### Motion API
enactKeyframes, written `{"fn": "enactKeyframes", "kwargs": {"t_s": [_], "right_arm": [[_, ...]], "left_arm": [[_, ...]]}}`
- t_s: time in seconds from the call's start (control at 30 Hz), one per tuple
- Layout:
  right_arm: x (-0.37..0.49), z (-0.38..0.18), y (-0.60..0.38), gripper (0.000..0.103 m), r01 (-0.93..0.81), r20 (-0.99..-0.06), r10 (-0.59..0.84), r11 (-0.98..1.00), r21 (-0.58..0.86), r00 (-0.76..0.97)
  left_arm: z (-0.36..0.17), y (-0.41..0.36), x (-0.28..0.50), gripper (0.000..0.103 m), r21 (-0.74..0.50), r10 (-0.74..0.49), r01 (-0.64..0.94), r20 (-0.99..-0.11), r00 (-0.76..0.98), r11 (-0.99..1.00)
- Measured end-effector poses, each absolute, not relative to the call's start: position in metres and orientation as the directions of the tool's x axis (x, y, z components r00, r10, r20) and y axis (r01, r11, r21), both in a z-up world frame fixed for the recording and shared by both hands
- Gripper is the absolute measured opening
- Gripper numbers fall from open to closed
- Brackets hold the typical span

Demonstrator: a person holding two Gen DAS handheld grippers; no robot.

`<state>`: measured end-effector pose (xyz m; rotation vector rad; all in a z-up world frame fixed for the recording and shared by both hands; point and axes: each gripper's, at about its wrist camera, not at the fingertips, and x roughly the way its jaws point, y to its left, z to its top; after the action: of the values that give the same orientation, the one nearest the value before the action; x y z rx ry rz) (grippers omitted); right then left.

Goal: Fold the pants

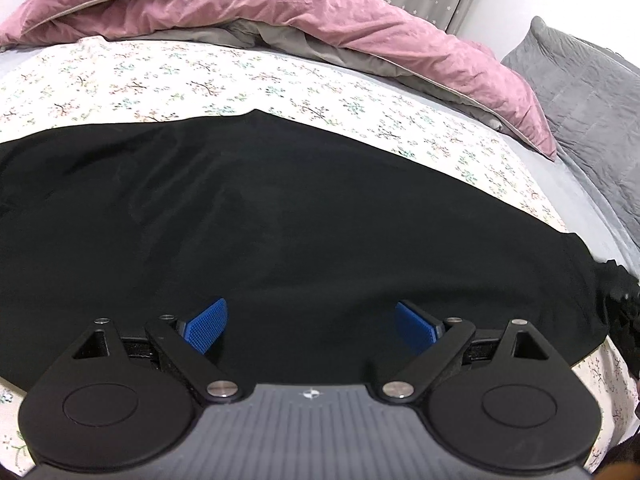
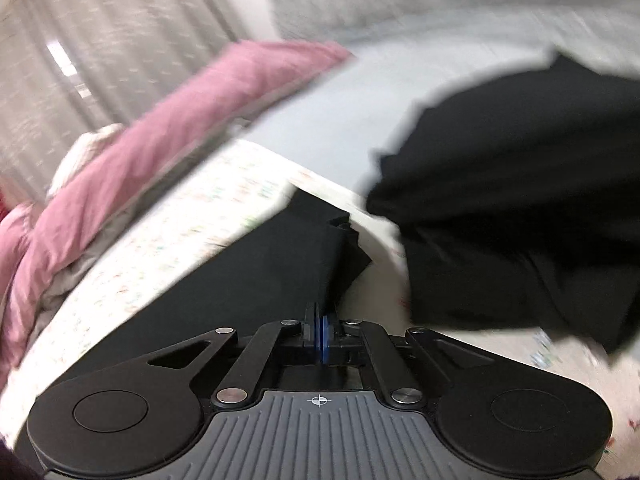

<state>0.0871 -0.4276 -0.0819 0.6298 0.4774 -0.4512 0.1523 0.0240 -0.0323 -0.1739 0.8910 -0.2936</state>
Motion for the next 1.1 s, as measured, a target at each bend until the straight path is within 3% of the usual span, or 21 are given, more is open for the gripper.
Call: {"fn": "enactKeyframes", "kwargs": {"t_s": [0.27, 0.5, 0.73, 0.87, 0.93, 1.0, 1.1], "right_arm": [[0.127, -0.046, -0.326, 0.002, 0.217, -0.485, -0.068, 0.941, 0.259, 0.872], [0.155, -0.051, -0.222, 0.002, -0.094, -0.558, 0.114, 0.994, 0.064, 0.822], [0.154, -0.076, -0.167, 0.003, -0.226, -0.641, 0.137, 0.972, -0.059, 0.755], [0.148, -0.083, -0.154, 0.010, -0.242, -0.643, 0.094, 0.959, -0.147, 0.760], [0.146, -0.085, -0.148, 0.018, -0.239, -0.626, 0.059, 0.948, -0.208, 0.778], [0.145, -0.087, -0.143, 0.037, -0.231, -0.601, 0.024, 0.934, -0.271, 0.799], [0.143, -0.089, -0.137, 0.046, -0.236, -0.565, 0.003, 0.910, -0.341, 0.825]], "left_arm": [[-0.038, 0.020, 0.156, 0.103, -0.325, -0.371, 0.184, -0.749, 0.550, 0.928], [-0.044, 0.016, 0.160, 0.103, -0.411, -0.445, 0.187, -0.727, 0.524, 0.892], [-0.047, 0.010, 0.168, 0.095, -0.509, -0.529, 0.189, -0.690, 0.494, 0.840], [-0.050, 0.005, 0.173, 0.087, -0.568, -0.581, 0.185, -0.669, 0.465, 0.802], [-0.052, 0.002, 0.176, 0.080, -0.594, -0.604, 0.182, -0.660, 0.447, 0.784], [-0.053, -0.001, 0.179, 0.079, -0.620, -0.626, 0.175, -0.650, 0.431, 0.765], [-0.057, -0.008, 0.184, 0.079, -0.655, -0.656, 0.163, -0.639, 0.402, 0.738]]}}
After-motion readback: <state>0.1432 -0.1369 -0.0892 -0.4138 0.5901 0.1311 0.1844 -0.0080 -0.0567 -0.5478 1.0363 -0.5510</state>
